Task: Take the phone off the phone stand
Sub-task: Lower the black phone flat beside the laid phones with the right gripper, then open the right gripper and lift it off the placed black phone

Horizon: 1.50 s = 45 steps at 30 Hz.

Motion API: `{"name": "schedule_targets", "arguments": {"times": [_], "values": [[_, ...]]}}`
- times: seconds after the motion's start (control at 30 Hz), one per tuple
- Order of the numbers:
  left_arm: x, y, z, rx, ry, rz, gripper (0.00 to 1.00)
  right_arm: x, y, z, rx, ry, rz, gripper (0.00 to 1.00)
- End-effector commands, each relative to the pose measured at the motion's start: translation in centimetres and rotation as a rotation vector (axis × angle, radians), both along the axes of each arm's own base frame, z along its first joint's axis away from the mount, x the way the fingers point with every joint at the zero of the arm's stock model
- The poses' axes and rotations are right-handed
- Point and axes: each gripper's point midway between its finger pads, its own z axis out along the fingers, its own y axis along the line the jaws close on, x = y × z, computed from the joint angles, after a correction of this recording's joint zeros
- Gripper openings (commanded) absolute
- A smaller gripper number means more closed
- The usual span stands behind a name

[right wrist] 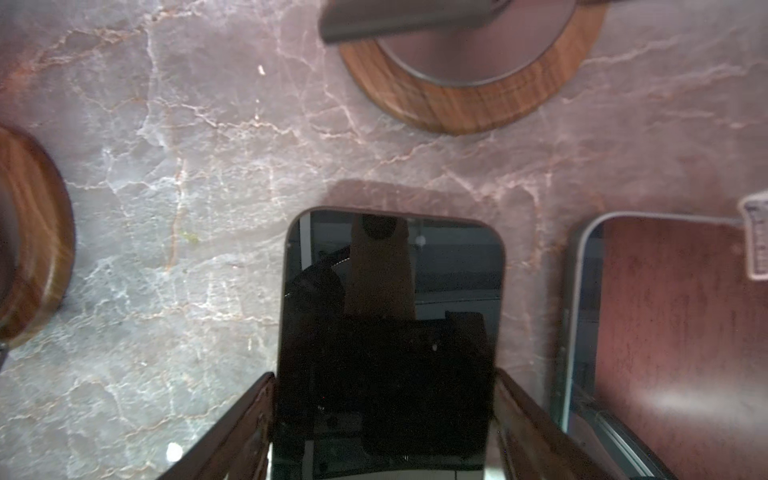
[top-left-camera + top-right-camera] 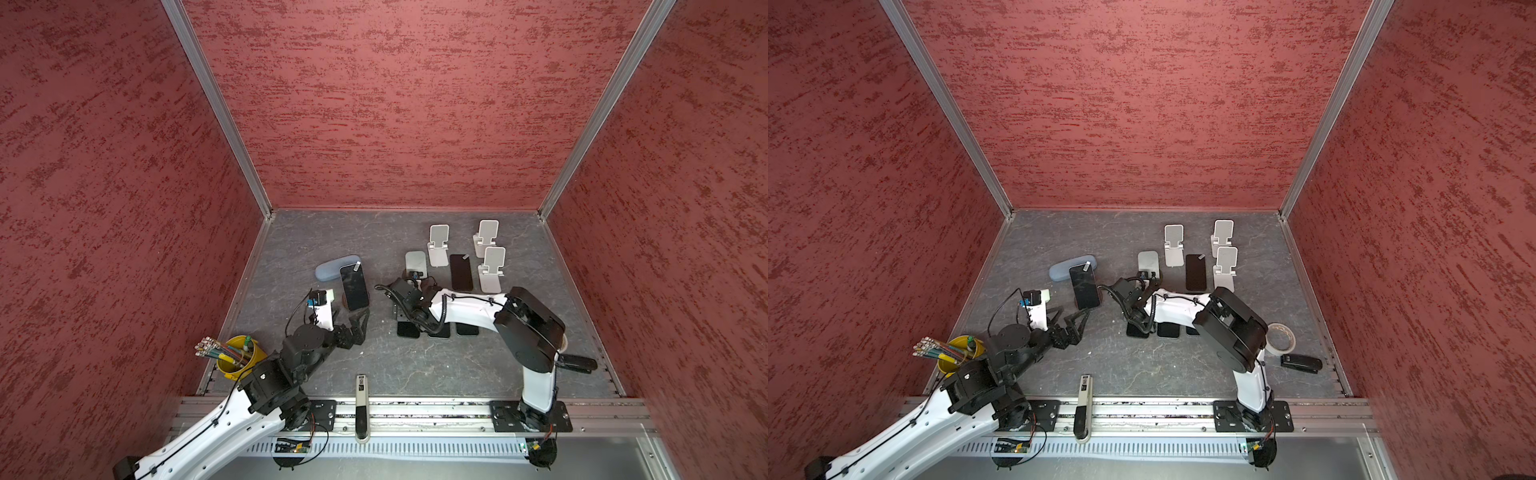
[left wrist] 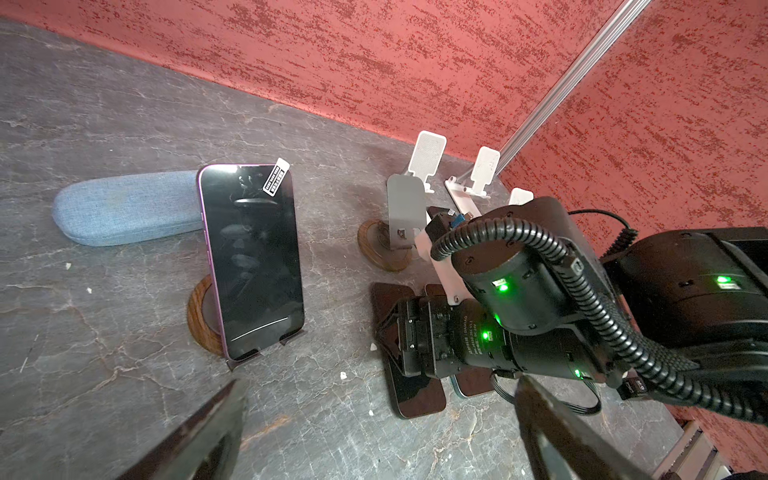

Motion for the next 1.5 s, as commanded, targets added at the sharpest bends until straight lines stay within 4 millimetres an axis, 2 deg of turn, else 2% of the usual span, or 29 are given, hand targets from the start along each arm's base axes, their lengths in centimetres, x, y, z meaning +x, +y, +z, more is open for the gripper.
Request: {"name": "schedule_targets", "arguments": {"times": [0.0, 0.23, 0.63, 0.97, 1.33, 1.47], "values": [[0.1, 0.4, -0.5, 0.006, 0.005, 0.022, 1.00, -2.8, -3.6, -3.3, -0.134, 0.116, -0.031, 0.80], [0.1, 0.5, -0.4, 0.007, 0.003, 0.025, 1.00, -2.7, -3.9, -2.6, -0.139, 0.090, -0.011, 0.82], [0.3, 0.4, -0.2, 0.009, 0.004, 0.027, 1.00, -1.4, -1.2, 0.4, -0.024, 0.015, 0.075, 0.88], [0.6, 0.2, -0.4, 0.029, 0.018, 0.029, 0.99, 1.2, 0.2, 5.7, -0.029, -0.114, 0.131, 0.89], [0.8, 0.2, -0.6, 0.041, 0.024, 0.035, 1.00, 4.3, -1.1, 10.8, -0.067, -0.225, 0.147, 0.94], [0.9, 0.1, -0.8, 0.049, 0.033, 0.037, 1.00, 5.3, -1.8, 11.8, -0.081, -0.243, 0.154, 0.96]]}}
